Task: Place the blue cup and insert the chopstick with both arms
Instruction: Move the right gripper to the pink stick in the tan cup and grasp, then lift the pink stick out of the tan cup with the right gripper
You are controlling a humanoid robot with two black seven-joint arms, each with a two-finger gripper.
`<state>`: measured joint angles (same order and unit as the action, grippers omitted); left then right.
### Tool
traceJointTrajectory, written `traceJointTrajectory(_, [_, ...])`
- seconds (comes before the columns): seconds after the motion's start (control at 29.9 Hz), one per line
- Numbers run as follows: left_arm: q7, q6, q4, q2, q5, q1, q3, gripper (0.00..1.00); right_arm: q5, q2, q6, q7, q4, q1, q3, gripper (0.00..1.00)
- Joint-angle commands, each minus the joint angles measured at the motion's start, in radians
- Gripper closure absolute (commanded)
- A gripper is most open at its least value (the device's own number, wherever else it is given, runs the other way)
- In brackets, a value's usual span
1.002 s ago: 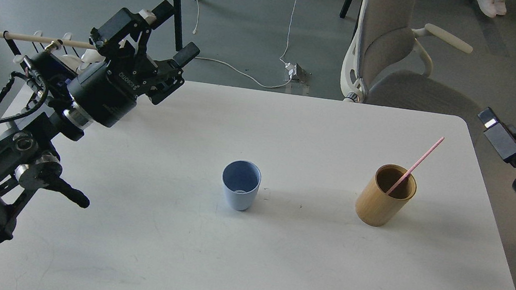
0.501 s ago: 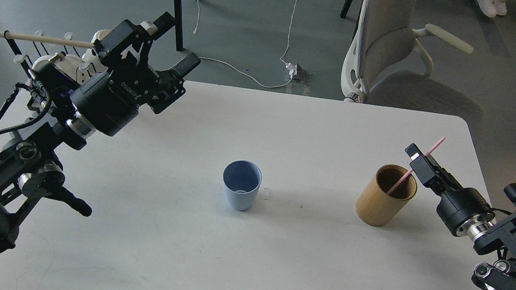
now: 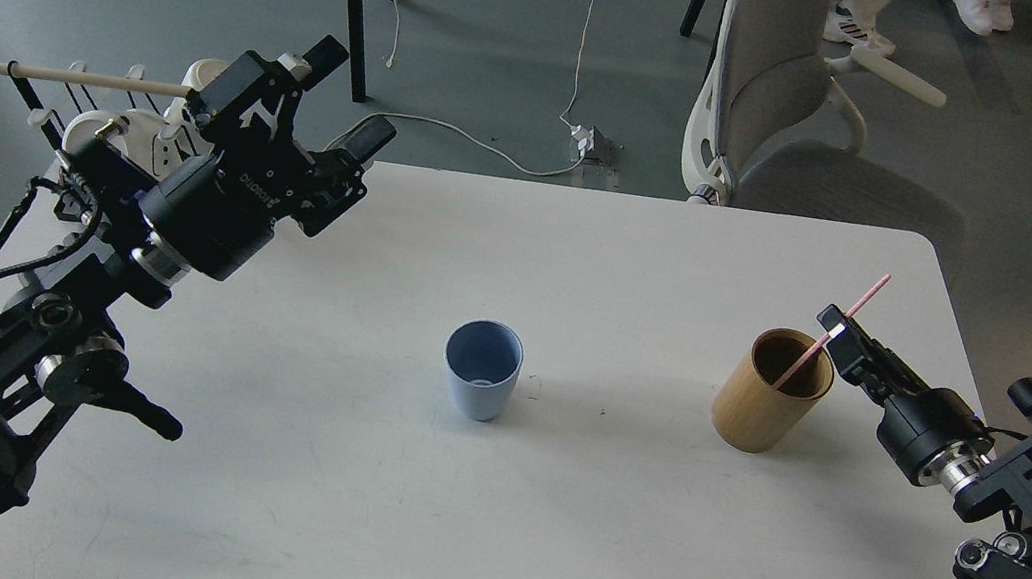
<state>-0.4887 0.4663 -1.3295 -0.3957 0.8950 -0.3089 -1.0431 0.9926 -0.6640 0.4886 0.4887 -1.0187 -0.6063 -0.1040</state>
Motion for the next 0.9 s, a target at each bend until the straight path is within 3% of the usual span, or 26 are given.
traceJointTrajectory(0.0, [0.0, 0.0, 0.001, 0.0, -0.016, 0.001, 0.0, 0.09, 0.001, 0.0, 0.0, 0.0, 0.0, -0.001, 0.0, 0.84])
traceJointTrajectory(0.57, [0.0, -0.002, 0.006, 0.0, -0.05, 0.008, 0.009, 0.09, -0.003, -0.028, 0.0, 0.0, -0.015, -0.056, -0.022, 0.94])
traceJointTrajectory(0.87, [0.0, -0.002, 0.026, 0.003, -0.05, 0.014, 0.012, 0.08, -0.025, -0.278, 0.0, 0.0, -0.254, -0.173, -0.127, 0.96])
